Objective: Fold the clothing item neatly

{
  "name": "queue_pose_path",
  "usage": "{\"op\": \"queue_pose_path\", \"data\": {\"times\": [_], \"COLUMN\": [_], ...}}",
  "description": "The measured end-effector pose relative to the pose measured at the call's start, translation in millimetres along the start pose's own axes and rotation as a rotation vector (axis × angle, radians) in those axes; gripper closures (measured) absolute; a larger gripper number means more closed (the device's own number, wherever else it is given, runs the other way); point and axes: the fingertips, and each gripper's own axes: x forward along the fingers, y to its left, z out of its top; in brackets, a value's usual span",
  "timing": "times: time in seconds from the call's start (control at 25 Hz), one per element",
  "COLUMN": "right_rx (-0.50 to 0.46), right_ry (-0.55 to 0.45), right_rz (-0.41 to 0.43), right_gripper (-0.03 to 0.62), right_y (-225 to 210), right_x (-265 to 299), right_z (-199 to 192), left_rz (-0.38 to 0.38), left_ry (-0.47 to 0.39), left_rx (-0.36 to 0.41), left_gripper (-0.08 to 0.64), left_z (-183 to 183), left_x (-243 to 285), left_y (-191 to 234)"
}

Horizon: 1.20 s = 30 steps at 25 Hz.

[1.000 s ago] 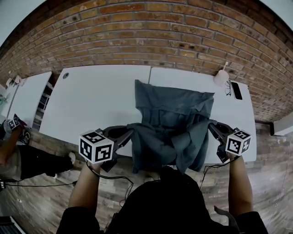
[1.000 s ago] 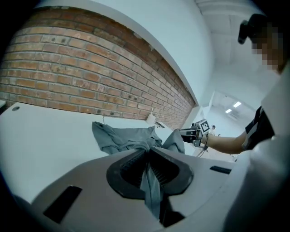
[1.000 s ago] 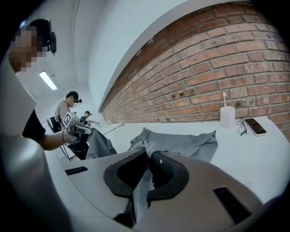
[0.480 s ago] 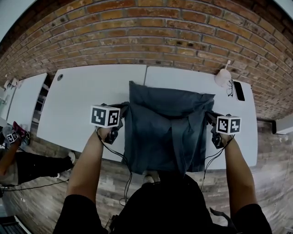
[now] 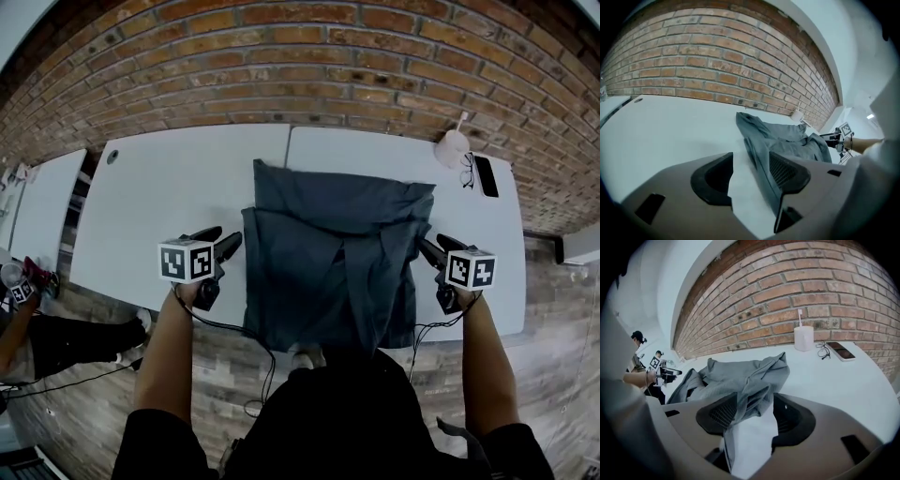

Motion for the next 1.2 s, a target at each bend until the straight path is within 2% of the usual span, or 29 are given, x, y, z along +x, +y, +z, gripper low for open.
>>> {"op": "queue_pose_path", "data": {"times": [0.08, 0.2, 0.36, 0.48, 0.6, 0.72, 0.84, 1.0, 1.04, 1.08, 1.12, 1.16, 1.2], "right_rx": [0.003, 0.014, -0.007, 0.011, 0.11, 0.225, 0.268, 0.158, 0.129, 0.106, 0.092, 0.083, 0.079], "right_ry": [-0.021, -0.01, 0.122, 0.212, 0.296, 0.287, 0.266, 0.312, 0.318, 0.317, 0.31, 0.301, 0.292], "right_rz": [0.011, 0.099, 0.267, 0.272, 0.296, 0.272, 0.235, 0.154, 0.128, 0.108, 0.097, 0.098, 0.105], "right_gripper": [0.371, 0.371, 0.371, 0.371, 0.373, 0.373, 0.373, 0.374, 0.397, 0.473, 0.551, 0.555, 0.555], "right_y": [8, 45, 112, 135, 149, 150, 154, 161, 161, 162, 164, 167, 170], "right_x": [-20, -48, -71, -73, -70, -63, -52, -41, -39, -38, -37, -37, -37], "right_z": [-8, -37, -105, -150, -178, -184, -184, -190, -189, -188, -185, -182, -180], "left_rz": [-0.032, -0.094, -0.099, -0.12, -0.129, -0.093, -0.03, 0.022, 0.04, 0.06, 0.074, 0.078, 0.072], "left_ry": [0.008, 0.073, 0.159, 0.192, 0.218, 0.189, 0.163, 0.158, 0.17, 0.189, 0.208, 0.222, 0.231], "left_rx": [-0.018, -0.022, 0.063, 0.047, 0.022, 0.016, 0.009, 0.046, 0.057, 0.069, 0.079, 0.087, 0.092], "left_gripper": [0.342, 0.342, 0.342, 0.342, 0.322, 0.318, 0.318, 0.319, 0.326, 0.375, 0.487, 0.532, 0.538], "left_z": [-20, -70, -134, -171, -198, -202, -201, -202, -203, -204, -206, -207, -208], "left_x": [-16, -35, -57, -65, -63, -58, -53, -51, -52, -53, -54, -54, -54], "left_y": [-7, -32, -67, -86, -95, -95, -85, -80, -79, -77, -76, -77, -80]}}
